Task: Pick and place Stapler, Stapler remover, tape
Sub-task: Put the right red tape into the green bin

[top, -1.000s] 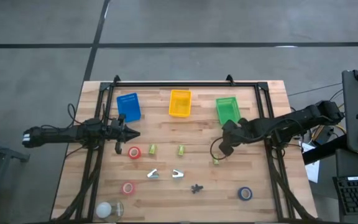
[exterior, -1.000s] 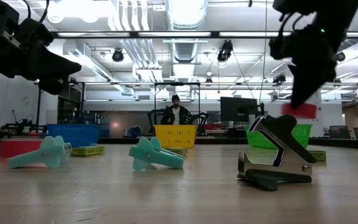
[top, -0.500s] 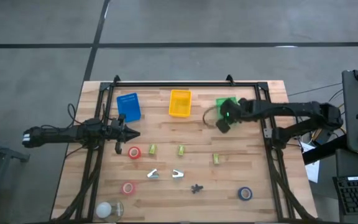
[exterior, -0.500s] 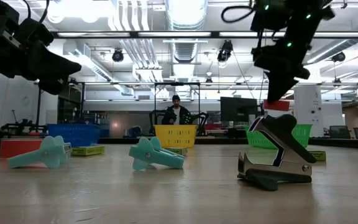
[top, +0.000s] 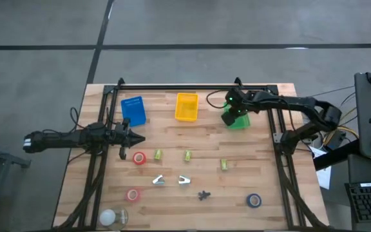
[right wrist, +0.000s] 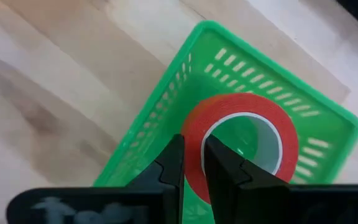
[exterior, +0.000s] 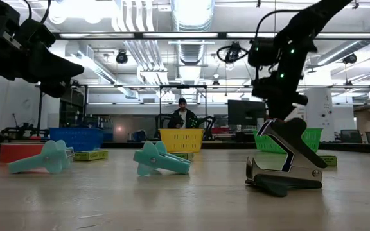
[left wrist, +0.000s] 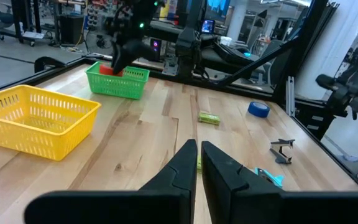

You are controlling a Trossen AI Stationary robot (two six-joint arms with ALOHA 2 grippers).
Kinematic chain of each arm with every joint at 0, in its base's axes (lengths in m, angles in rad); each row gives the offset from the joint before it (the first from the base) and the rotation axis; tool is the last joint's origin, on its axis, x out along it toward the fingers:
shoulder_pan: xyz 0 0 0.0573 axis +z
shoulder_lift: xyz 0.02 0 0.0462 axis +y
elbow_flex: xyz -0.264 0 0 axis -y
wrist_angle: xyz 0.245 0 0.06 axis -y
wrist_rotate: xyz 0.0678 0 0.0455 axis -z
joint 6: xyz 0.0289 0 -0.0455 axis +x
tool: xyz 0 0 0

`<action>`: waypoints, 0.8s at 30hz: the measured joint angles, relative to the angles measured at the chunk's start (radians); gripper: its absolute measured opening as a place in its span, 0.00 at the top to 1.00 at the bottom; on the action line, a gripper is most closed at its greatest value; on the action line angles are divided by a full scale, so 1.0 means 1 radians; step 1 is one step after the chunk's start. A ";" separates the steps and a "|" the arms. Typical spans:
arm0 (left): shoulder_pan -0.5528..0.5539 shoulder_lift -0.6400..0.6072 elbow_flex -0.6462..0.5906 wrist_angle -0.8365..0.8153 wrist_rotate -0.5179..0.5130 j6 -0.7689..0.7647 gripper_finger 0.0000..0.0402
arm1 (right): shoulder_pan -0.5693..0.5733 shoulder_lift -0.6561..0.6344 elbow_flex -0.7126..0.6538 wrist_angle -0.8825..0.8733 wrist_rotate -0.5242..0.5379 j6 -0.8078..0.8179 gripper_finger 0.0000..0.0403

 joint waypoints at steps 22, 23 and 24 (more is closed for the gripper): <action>0.000 0.000 0.000 0.000 0.000 0.000 0.94 | -0.017 0.091 0.000 0.048 0.002 -0.039 0.81; 0.000 0.000 0.000 0.000 0.000 0.000 0.94 | -0.016 0.086 0.000 0.049 0.005 -0.039 0.78; 0.000 0.000 0.000 0.000 0.000 0.000 0.94 | -0.017 0.080 0.000 0.049 0.005 -0.039 0.75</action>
